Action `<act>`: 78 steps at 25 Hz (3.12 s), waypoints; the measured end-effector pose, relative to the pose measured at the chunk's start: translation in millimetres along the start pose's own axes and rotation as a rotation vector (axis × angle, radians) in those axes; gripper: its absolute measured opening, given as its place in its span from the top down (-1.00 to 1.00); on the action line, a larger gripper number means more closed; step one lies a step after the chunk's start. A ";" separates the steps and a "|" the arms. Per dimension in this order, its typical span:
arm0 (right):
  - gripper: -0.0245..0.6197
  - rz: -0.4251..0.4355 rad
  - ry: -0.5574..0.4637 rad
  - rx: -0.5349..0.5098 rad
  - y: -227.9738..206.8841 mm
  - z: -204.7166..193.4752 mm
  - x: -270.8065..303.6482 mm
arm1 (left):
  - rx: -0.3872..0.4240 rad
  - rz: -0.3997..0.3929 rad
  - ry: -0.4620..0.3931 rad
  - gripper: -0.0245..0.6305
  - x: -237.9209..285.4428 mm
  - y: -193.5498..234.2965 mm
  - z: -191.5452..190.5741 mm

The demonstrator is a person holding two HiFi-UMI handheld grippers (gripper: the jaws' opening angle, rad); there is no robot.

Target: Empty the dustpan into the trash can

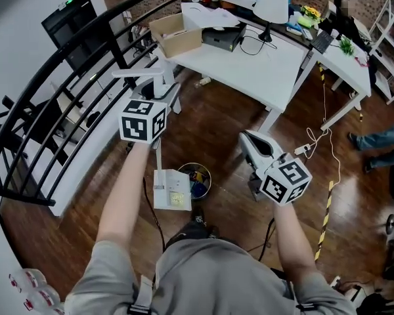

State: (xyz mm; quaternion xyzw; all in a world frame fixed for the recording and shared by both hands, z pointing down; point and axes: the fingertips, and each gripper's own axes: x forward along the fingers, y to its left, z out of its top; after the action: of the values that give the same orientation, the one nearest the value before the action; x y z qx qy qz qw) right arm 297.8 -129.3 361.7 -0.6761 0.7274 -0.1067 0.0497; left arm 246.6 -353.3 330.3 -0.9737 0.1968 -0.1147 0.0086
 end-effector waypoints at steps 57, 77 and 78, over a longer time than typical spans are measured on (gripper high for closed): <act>0.92 0.023 0.079 0.064 -235.9 16.6 31.6 | 0.022 0.006 0.292 0.31 322.0 -41.8 -53.5; 0.92 0.278 0.070 0.012 14.8 -12.5 53.7 | -0.088 0.075 -0.052 0.31 -41.9 26.9 -10.2; 0.92 0.275 0.067 0.010 29.6 -14.7 51.4 | -0.097 0.076 -0.067 0.31 -61.2 31.2 -12.1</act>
State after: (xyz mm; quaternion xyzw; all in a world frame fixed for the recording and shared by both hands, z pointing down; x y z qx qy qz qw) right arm 261.7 -177.2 373.0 -0.5657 0.8139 -0.1251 0.0432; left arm 177.2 -358.1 326.7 -0.9681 0.2385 -0.0721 -0.0278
